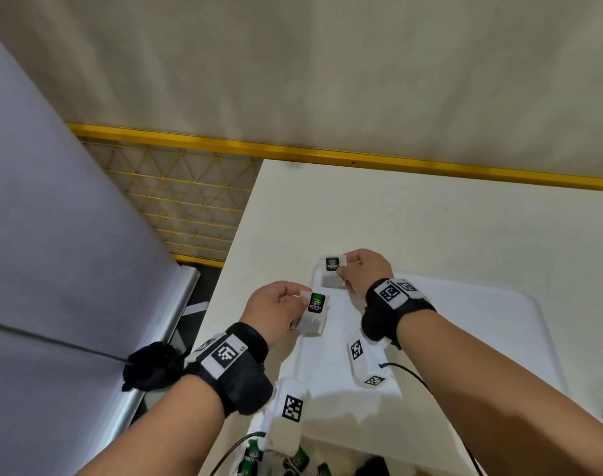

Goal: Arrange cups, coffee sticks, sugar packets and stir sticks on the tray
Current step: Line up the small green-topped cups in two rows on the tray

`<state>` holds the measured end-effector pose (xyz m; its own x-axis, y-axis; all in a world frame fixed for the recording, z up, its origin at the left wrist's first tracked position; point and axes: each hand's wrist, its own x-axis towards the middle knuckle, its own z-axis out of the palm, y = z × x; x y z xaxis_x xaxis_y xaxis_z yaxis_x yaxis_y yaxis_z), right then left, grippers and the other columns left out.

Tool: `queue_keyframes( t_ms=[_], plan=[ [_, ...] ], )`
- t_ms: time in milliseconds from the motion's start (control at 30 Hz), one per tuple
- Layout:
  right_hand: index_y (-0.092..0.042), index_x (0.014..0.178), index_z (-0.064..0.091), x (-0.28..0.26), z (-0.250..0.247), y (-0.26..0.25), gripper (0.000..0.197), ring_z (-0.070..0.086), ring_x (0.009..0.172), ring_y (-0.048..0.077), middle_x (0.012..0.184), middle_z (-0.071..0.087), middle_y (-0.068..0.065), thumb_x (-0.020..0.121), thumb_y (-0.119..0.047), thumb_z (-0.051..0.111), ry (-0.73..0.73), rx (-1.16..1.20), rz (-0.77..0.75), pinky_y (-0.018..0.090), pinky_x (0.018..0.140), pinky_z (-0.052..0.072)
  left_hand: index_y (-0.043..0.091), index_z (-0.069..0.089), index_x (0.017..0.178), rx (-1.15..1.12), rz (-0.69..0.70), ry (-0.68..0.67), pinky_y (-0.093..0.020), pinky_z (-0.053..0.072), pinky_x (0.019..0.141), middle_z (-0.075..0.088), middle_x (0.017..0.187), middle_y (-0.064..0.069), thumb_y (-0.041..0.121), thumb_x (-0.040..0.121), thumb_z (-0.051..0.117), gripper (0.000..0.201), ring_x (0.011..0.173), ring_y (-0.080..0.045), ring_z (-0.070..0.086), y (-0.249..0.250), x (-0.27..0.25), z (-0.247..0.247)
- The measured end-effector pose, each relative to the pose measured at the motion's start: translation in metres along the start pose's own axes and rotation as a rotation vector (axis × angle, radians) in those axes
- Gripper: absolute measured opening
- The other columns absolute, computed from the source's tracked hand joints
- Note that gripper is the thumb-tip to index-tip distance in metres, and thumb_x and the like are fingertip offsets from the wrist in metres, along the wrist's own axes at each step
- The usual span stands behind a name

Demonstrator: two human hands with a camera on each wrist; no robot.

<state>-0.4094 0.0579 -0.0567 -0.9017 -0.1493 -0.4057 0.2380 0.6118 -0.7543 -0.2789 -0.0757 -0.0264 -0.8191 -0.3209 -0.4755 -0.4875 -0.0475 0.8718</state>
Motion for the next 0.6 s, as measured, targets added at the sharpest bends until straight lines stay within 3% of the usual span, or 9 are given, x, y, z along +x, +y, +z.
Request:
queue_keyframes(
  t_ms=[100,200,267,333,433,467,600],
  plan=[
    [-0.022,0.091,0.058,0.003,0.004,0.0,0.017,0.063,0.078,0.024,0.098,0.065,0.006,0.081,-0.014,0.07,0.046,0.051,-0.005,0.031,0.068,0.055,0.005,0.068,0.1,0.01,0.003,-0.008,-0.024,0.053,0.06,0.067,0.083,-0.008,0.001,0.091,0.055,0.017,0.069,-0.018,0.061,0.002,0.007,0.001],
    [-0.022,0.09,0.056,0.002,0.007,0.003,0.021,0.064,0.082,0.025,0.1,0.063,0.007,0.079,-0.015,0.073,0.059,0.054,0.002,0.038,0.076,0.057,0.007,0.068,0.098,0.022,-0.002,-0.001,-0.023,0.051,0.057,0.063,0.075,-0.005,0.001,0.091,0.055,0.016,0.065,-0.016,0.058,0.004,0.016,0.004],
    [-0.021,0.095,0.055,-0.002,0.005,0.004,0.024,0.062,0.077,0.021,0.097,0.062,0.006,0.08,-0.02,0.073,0.06,0.029,-0.01,0.033,0.066,0.055,0.007,0.068,0.098,0.035,0.001,0.008,-0.02,0.047,0.052,0.06,0.07,-0.003,0.001,0.091,0.056,0.015,0.058,-0.013,0.055,0.005,0.021,0.006],
    [-0.021,0.103,0.053,-0.006,-0.001,0.005,0.027,0.056,0.071,0.015,0.093,0.059,0.003,0.082,-0.023,0.07,0.063,-0.04,-0.029,0.023,0.055,0.043,0.007,0.068,0.098,0.043,0.006,0.007,-0.022,0.048,0.053,0.058,0.068,-0.003,0.002,0.09,0.056,0.015,0.057,-0.014,0.053,0.005,0.025,0.009],
    [-0.019,0.102,0.059,-0.017,-0.011,0.005,0.014,0.055,0.073,0.012,0.09,0.06,-0.001,0.089,-0.022,0.061,0.072,-0.017,-0.083,0.021,0.06,0.042,0.009,0.068,0.096,0.035,0.011,0.007,-0.032,0.053,0.065,0.059,0.068,-0.003,0.003,0.09,0.056,0.015,0.061,-0.018,0.056,0.006,0.028,0.014],
    [-0.016,0.097,0.063,-0.022,-0.013,0.005,0.01,0.056,0.073,0.014,0.088,0.063,0.0,0.09,-0.022,0.059,0.049,0.048,-0.089,0.022,0.062,0.046,0.009,0.068,0.096,0.034,0.012,0.014,-0.029,0.052,0.061,0.059,0.066,-0.002,0.002,0.09,0.056,0.014,0.059,-0.016,0.056,0.006,0.029,0.015],
    [0.002,0.084,0.068,-0.043,-0.014,0.001,0.037,0.051,0.059,0.019,0.067,0.061,0.011,0.09,-0.034,0.061,-0.212,0.252,-0.004,0.026,0.052,0.043,0.009,0.067,0.092,0.011,0.015,0.043,-0.018,0.044,0.045,0.054,0.056,0.004,0.001,0.091,0.055,0.015,0.048,-0.009,0.053,0.01,0.031,0.024]
  ],
)
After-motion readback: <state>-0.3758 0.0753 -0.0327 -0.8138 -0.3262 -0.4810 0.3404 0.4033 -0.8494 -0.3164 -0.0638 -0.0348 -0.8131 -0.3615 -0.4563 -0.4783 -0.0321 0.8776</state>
